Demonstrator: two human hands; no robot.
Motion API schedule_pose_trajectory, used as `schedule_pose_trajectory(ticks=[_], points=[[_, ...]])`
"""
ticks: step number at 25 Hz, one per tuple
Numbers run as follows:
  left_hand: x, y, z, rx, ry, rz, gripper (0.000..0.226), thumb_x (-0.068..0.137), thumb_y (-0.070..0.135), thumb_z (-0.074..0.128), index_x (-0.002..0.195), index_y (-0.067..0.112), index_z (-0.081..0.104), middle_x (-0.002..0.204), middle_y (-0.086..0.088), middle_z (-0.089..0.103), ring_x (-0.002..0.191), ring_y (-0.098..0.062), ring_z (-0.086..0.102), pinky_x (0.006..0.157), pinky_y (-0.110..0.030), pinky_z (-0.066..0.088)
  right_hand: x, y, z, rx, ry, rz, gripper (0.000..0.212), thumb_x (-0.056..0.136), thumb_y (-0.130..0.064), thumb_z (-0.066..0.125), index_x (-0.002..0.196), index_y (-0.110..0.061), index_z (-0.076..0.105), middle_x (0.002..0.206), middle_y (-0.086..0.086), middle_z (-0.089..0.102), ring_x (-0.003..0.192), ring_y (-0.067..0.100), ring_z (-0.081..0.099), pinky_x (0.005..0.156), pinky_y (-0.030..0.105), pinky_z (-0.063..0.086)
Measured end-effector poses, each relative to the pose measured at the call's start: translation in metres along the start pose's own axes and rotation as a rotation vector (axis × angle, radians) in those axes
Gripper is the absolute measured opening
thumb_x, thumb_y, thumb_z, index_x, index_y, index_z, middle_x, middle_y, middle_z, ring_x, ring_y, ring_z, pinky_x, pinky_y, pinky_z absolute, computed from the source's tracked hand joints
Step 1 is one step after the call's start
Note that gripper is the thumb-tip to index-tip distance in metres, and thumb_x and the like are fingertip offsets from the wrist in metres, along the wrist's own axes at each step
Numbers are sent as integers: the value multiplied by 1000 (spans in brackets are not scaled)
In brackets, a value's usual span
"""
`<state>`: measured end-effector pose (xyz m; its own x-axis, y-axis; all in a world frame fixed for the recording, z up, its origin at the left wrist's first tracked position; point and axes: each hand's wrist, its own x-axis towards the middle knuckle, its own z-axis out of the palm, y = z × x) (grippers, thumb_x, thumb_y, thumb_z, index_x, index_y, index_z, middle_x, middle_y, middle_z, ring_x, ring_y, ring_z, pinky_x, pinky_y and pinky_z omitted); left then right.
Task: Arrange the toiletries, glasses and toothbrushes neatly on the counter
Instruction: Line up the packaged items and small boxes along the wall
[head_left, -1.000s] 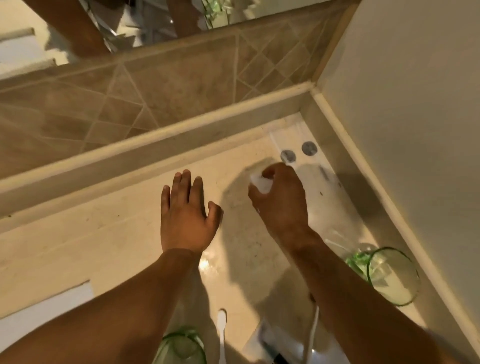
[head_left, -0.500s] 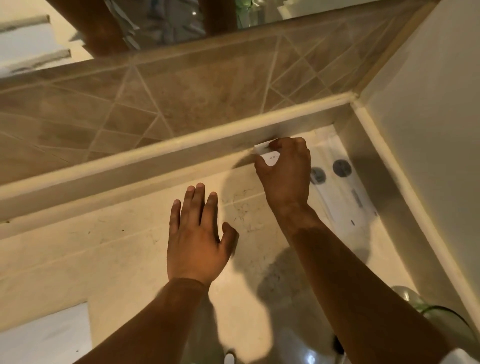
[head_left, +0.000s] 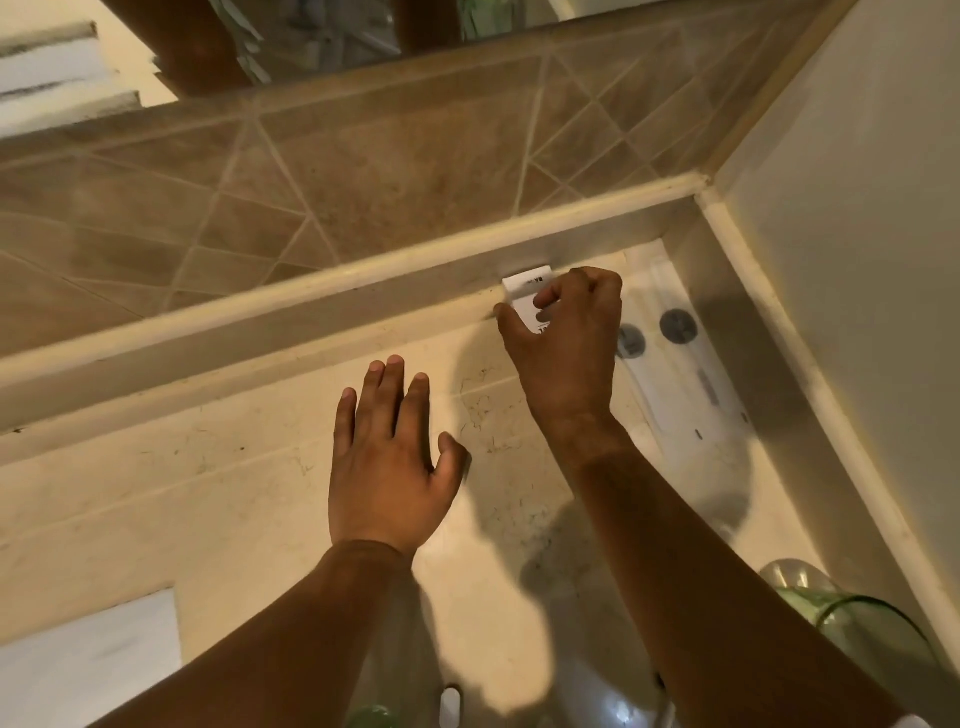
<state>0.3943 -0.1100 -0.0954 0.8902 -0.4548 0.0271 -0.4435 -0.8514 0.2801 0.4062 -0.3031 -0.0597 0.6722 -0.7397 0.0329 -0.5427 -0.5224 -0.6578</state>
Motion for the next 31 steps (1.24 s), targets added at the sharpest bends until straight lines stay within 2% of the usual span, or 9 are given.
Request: schedule_pose_trajectory(ticks=[3, 7, 12, 15, 18, 22, 25, 31], points=[[0, 2, -4, -23, -21, -14, 66, 94, 47, 39, 153, 18, 42, 168, -6, 26, 158, -19, 13, 129, -41, 4, -51, 1, -22, 17, -16, -22, 36, 89, -57, 66, 104, -27, 53, 117, -1, 51, 104, 19, 59, 91, 34, 58], [-3, 3, -8, -54, -30, -13, 65, 94, 44, 42, 153, 16, 42, 169, -7, 25, 158, -19, 12, 129, -43, 5, -152, 17, -60, 126, -51, -126, 15, 90, -28, 70, 97, -19, 60, 103, -1, 57, 88, 17, 60, 76, 41, 56], [-3, 5, -11, -85, -23, -4, 63, 94, 38, 48, 151, 12, 45, 167, -11, 29, 157, -24, 16, 129, -46, 7, -246, 72, -116, 46, -151, -92, 19, 86, -12, 66, 98, -23, 57, 106, -7, 51, 96, 11, 53, 83, 34, 52], [-4, 7, -13, -80, -24, 4, 63, 95, 38, 48, 151, 11, 44, 167, -12, 29, 157, -25, 16, 128, -47, 7, -280, 106, -144, -57, -138, 16, 23, 83, -9, 71, 100, -21, 60, 115, -5, 48, 104, 16, 51, 87, 41, 52], [-5, 8, -15, -80, -26, -2, 63, 96, 39, 46, 153, 12, 41, 167, -10, 27, 157, -23, 14, 129, -45, 5, -295, 126, -157, -185, -104, 78, 36, 76, -7, 80, 106, -18, 63, 125, 3, 47, 113, 24, 47, 93, 48, 52], [-5, 10, -18, -81, -36, 3, 63, 97, 39, 45, 154, 12, 40, 168, -9, 24, 158, -22, 13, 129, -44, 4, -296, 133, -161, -284, -113, 141, 43, 73, -13, 85, 107, -20, 60, 130, 8, 48, 117, 25, 44, 92, 44, 51], [-5, 10, -19, -86, -34, 10, 64, 96, 39, 44, 154, 12, 40, 168, -9, 25, 158, -22, 13, 129, -44, 4, -295, 130, -163, -246, -105, 170, 43, 73, -11, 86, 107, -18, 62, 124, 8, 53, 114, 23, 48, 92, 41, 52], [-4, 8, -17, -79, -31, 0, 62, 97, 38, 47, 153, 12, 41, 168, -10, 25, 158, -23, 14, 129, -45, 5, -268, 90, -152, 3, -75, 48, 48, 77, -14, 83, 114, -25, 54, 128, 3, 49, 115, 17, 53, 91, 22, 53]])
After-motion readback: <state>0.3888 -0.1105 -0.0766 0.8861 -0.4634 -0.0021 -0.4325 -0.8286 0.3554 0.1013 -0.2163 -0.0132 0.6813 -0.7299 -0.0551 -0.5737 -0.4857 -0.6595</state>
